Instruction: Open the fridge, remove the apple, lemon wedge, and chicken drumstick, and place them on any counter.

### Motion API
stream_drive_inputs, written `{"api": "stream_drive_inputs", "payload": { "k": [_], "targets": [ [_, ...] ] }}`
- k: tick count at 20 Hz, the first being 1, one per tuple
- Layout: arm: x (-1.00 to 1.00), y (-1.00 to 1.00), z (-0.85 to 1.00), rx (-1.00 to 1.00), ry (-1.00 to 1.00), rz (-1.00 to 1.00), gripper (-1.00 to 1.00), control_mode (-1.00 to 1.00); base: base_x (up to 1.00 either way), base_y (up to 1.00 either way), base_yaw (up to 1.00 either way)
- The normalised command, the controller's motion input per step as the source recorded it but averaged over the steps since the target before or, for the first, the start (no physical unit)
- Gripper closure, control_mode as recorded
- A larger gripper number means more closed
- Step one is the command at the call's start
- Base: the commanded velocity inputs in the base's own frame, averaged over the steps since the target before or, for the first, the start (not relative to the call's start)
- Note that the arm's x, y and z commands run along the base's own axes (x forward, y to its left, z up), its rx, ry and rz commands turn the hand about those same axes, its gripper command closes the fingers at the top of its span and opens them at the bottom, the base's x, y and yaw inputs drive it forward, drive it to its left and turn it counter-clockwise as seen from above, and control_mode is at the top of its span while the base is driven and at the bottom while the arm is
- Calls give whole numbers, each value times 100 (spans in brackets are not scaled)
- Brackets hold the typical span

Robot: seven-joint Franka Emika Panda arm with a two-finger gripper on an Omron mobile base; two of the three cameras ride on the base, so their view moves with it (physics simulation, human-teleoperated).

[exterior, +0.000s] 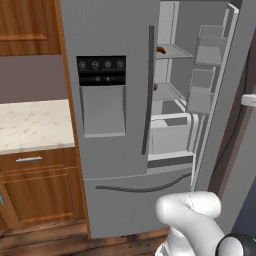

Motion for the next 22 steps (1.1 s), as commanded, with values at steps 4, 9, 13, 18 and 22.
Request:
{"api": "stream_drive_inputs", "payload": {
  "k": [4,9,13,18,22],
  "targets": [
    [-100,12,-10,0,-19,0,-100,-100,0,0,0],
    [-81,42,12,-4,-1,0,-100,-100,0,0,0],
    [-3,77,35,-24,42,0,-100,-100,0,0,0],
    [43,97,21,-29,57,0,-100,-100,0,0,0],
    [66,95,0,-21,36,-4,-100,-100,0,0,0]
  ]
}}
